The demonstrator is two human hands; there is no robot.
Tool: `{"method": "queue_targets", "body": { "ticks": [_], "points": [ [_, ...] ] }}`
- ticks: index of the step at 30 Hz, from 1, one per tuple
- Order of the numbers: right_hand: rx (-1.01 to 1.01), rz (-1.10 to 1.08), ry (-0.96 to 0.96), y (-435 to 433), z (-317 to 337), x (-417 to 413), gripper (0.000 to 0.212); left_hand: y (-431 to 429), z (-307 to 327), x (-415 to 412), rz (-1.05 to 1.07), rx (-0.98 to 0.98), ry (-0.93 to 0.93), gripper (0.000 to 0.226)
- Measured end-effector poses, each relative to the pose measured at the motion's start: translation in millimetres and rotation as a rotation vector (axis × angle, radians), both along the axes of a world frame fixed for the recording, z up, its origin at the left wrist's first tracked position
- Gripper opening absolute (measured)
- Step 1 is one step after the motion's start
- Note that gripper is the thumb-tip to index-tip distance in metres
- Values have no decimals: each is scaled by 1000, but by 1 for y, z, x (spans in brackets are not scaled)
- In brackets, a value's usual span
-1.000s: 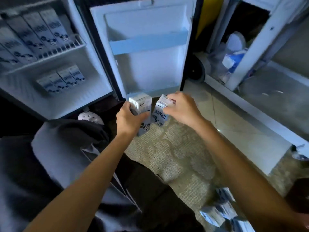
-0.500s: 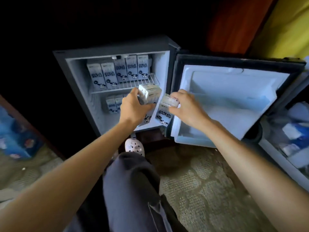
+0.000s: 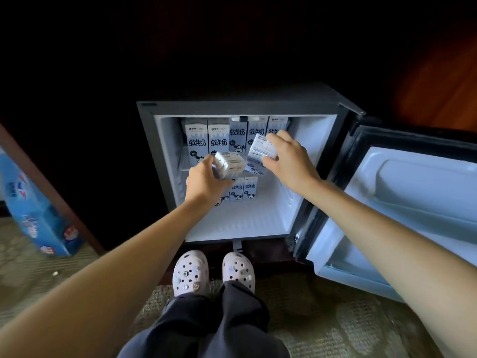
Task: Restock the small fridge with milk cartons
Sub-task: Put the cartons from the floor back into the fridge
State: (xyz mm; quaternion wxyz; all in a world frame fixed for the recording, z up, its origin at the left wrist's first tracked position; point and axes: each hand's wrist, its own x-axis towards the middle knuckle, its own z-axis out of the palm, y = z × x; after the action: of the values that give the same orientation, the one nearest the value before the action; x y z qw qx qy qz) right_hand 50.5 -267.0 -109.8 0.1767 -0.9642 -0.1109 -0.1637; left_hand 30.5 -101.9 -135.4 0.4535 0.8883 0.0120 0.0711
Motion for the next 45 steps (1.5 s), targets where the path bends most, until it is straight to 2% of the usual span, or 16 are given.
{"method": "queue_targets", "body": {
  "ticks": [4,8,12,16,19,21,23,27,30,34,37,39,45],
  "points": [
    [-64,13,1,10,-5,30,29,14,-10,26,-37,137,8,31],
    [-57,73,13,16,-11,53,28,23,-19,43,-100,284,34,47],
    [-37,112,41,21,-13,71,38,27,-28,59,-163,375,46,33],
    [217,144,113,24,-13,86,41,23,-31,64,-221,469,59,32],
    [487,54,227,20,-18,91,44,23,-32,67,-227,482,68,32],
    [646,14,306,18,-29,97,39,23,-35,70,-224,475,67,33],
    [710,-40,354,17,-41,103,31,23,-37,73,-226,468,69,32],
    [638,-129,399,24,-52,112,37,23,-39,79,-222,444,88,31],
    [592,-117,398,26,-56,116,37,23,-42,83,-243,465,103,35],
    [626,-96,390,21,-69,118,27,22,-46,89,-257,485,92,37],
    [534,-104,392,22,-82,116,34,21,-48,94,-250,447,86,34],
    [465,-119,351,26,-88,118,40,20,-49,96,-242,420,84,32],
    [352,-179,204,37,-102,129,33,20,-52,100,-267,423,80,31]
  ]
}}
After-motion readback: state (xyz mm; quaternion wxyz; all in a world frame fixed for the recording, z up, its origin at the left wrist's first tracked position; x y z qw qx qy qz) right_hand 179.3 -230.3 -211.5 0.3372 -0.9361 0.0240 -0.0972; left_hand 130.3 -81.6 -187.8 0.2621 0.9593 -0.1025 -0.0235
